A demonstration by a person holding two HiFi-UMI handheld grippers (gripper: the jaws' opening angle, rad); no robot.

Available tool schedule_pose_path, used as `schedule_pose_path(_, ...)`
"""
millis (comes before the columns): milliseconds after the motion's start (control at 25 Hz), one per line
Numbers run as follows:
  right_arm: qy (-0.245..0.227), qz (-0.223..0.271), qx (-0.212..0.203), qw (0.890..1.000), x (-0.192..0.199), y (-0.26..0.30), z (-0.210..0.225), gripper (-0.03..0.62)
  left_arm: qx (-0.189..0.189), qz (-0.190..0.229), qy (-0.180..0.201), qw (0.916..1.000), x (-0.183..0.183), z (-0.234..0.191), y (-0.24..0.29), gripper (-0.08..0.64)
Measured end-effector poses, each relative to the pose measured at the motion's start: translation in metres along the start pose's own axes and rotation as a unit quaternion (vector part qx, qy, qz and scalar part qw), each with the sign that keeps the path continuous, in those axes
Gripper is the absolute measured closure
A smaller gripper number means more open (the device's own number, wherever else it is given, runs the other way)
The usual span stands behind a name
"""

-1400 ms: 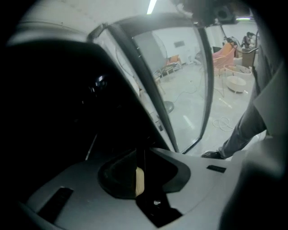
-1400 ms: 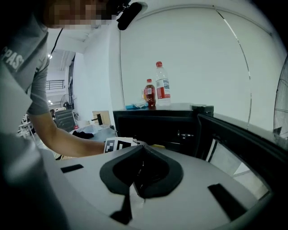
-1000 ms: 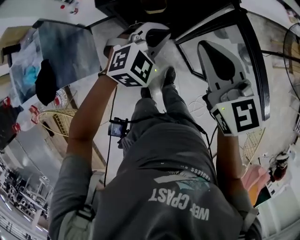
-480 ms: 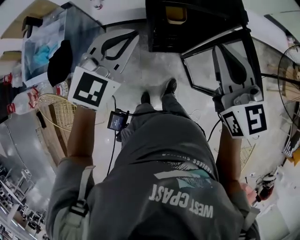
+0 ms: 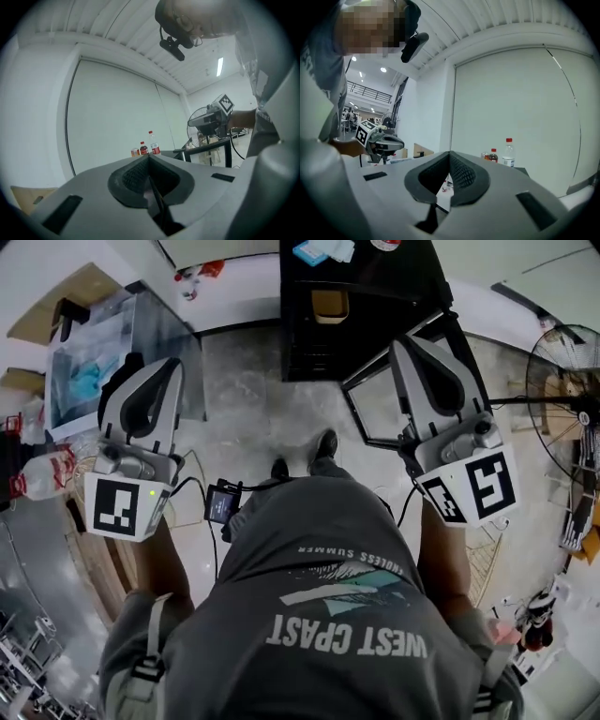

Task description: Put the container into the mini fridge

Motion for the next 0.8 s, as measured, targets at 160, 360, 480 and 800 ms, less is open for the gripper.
schedule_pose_path(160, -0.003, 0.011, 0.010, 1.000, -0.008, -0.009, -0.005, 0.566, 0.002, 0.018, 0.017, 0.9997, -0.008, -0.002, -0.009, 0.543)
schedule_pose_path(360, -0.006, 0.013, 0.020, 1.000, -0.011, -0.019, -0.010, 0.566, 0.006, 0.005, 0.013, 0.9999, -0.004, -0.002, -0.013, 0.543)
schedule_pose_path(480, -0.008, 0.012, 0.022, 1.000, -0.011, -0.023, -0.012, 0.566, 0.009, 0.009, 0.014, 0.9998, -0.003, 0.000, -0.014, 0.543)
schedule_pose_path(800, -0.011, 0.009, 0.020, 1.000, -0.009, -0.026, -0.023, 0.566, 0.005, 0.001, 0.009, 1.0000, 0.011, 0.000, -0.022, 0.543)
Point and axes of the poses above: the fingertips, and each gripper's own axes: y forward along the fingers, z to its right, x out of its underside, the point moved 5 cm from there along -y, backward along the fingers, and after that the axes turned 4 degrees about y, right-handed, at the moved point
